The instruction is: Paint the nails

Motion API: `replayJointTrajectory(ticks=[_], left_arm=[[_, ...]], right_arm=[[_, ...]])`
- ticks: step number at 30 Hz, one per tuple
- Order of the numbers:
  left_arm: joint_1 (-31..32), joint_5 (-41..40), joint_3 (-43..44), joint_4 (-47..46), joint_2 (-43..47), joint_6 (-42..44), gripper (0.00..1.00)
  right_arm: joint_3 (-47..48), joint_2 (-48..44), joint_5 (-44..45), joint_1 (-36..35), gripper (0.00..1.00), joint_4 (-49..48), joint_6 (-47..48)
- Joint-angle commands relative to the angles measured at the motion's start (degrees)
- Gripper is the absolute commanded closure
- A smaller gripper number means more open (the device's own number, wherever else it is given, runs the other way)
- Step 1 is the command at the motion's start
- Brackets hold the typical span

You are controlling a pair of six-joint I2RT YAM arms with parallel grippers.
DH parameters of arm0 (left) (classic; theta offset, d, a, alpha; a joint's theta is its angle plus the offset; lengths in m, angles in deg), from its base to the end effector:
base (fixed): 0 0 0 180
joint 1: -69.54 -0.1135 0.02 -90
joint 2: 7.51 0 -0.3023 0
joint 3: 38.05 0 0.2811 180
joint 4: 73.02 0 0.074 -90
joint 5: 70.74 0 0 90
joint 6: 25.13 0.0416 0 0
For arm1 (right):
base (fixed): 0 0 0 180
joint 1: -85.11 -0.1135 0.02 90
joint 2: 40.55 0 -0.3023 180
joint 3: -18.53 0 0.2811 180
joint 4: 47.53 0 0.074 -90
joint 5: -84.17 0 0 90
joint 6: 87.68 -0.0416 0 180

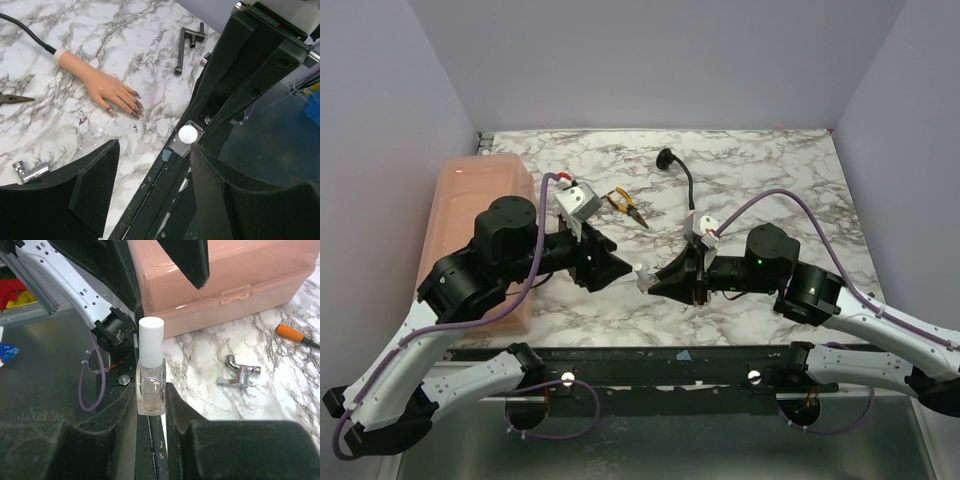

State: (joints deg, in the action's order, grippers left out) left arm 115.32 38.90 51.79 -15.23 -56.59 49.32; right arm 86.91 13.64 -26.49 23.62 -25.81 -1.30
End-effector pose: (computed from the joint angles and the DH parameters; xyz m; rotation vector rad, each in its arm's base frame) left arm 0.0898 -0.1123 0.4923 0.7583 1.8389 -1.0380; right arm 0.0957 0.2070 0.4128 -1.1286 1.4439 1.1316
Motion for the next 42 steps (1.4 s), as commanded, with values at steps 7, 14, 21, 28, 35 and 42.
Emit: replayJointTrajectory(ticks=[7, 14, 21, 28, 35, 42], left_arm=[[0.04, 4.17, -1.37, -2.85, -1.19, -4.44, 0.46], [0.19, 8.19, -3.59, -5.21, -0.88, -4.66, 0.52], [0.42, 11.53, -5.58, -7.33, -0.53, -3.46, 0.75], [0.52, 16.99, -9.08, -9.85, 1.83, -0.45, 0.97], [0.45, 34.2, -12.06, -12.36, 4.74, 9.8, 1.0], [0.45, 43.63, -12.58, -11.63, 5.37, 16.39, 1.0]], right_arm=[[1.65, 0.91, -2.3, -0.18, 1.0, -2.83, 0.84], [2.98, 1.91, -2.55, -0.12, 1.0, -2.96, 1.02], [3.8, 2.92, -3.3, -0.18, 1.0, -3.51, 1.06], [3.8, 2.94, -4.19, -0.16, 1.0, -5.57, 0.09], [5.21, 2.19, -13.9, -0.13, 0.99, -6.97, -1.74], [8.8, 4.26, -28.5, -0.17, 0.99, -6.81, -5.16]])
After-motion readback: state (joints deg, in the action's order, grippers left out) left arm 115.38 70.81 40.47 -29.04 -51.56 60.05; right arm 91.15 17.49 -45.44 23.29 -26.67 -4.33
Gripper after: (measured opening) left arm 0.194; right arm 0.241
